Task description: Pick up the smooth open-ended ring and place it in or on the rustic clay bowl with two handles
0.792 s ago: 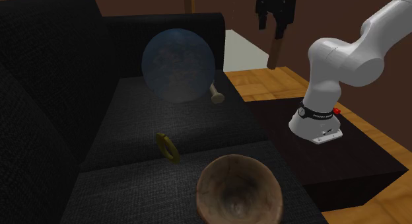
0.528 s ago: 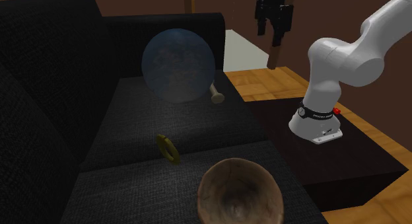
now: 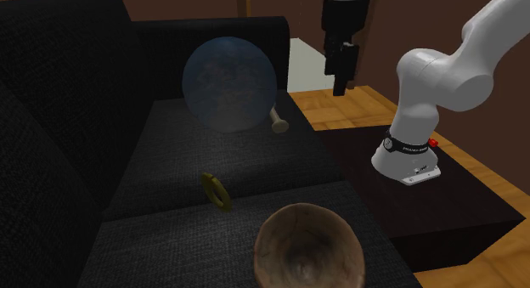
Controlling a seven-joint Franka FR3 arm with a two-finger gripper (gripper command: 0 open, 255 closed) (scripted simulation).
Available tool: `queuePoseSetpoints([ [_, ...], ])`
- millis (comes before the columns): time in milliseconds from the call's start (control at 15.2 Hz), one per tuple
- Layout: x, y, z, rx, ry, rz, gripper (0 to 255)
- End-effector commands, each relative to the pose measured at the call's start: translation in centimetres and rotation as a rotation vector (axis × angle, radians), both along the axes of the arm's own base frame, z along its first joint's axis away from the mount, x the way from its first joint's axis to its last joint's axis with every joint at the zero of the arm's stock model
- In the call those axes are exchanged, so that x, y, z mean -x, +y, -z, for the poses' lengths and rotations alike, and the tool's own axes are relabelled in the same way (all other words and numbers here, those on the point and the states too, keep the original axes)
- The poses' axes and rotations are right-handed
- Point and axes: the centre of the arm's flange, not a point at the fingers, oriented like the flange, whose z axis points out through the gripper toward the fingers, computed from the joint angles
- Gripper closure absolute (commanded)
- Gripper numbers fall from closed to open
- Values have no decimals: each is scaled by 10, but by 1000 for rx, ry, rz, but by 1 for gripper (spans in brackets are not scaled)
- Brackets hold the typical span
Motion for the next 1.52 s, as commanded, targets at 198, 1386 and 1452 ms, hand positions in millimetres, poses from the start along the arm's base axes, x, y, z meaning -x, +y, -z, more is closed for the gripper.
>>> queuePoseSetpoints([
  [198, -40, 38, 31, 10, -41, 156, 0],
  [1386, -229, 119, 122, 49, -179, 699, 0],
  [1452, -240, 120, 126, 51, -187, 729, 0],
])
